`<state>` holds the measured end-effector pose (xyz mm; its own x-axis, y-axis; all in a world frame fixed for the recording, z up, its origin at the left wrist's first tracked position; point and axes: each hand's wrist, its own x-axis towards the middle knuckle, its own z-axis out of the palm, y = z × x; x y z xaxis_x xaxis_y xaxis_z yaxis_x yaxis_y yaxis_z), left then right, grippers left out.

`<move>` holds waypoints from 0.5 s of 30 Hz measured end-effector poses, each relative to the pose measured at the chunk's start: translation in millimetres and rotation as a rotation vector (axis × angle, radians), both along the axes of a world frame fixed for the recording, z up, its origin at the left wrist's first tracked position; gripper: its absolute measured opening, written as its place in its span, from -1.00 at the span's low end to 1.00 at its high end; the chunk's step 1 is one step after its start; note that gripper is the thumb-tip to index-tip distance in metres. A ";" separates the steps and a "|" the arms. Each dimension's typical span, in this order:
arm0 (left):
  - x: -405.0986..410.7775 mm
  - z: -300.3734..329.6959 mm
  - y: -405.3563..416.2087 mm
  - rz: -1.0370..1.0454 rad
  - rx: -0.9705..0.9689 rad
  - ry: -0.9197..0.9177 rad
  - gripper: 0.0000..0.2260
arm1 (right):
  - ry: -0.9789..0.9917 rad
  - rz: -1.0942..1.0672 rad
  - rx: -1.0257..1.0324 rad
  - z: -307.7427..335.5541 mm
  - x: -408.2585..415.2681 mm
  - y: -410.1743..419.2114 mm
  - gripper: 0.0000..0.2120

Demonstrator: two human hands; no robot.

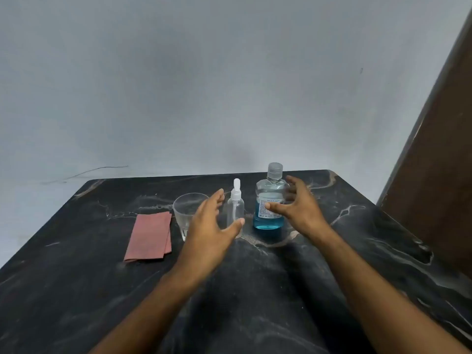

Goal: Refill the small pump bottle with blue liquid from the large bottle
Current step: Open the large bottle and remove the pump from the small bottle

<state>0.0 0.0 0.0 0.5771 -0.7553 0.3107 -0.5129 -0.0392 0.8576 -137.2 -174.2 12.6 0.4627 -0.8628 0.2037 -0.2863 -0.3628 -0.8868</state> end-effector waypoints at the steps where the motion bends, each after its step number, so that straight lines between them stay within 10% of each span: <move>1: -3.5 -0.5 -8.2 0.015 0.009 0.034 -0.23 | 0.000 0.004 -0.009 1.2 1.5 -2.0 -0.13; 6: -13.2 -9.4 -42.5 0.090 0.094 0.106 -0.17 | 0.010 0.021 -0.008 2.9 6.1 -5.7 -0.35; 15: -13.4 -10.2 -21.3 0.112 -0.057 -0.028 -0.66 | -0.106 0.080 -0.046 16.2 -28.7 19.3 -0.53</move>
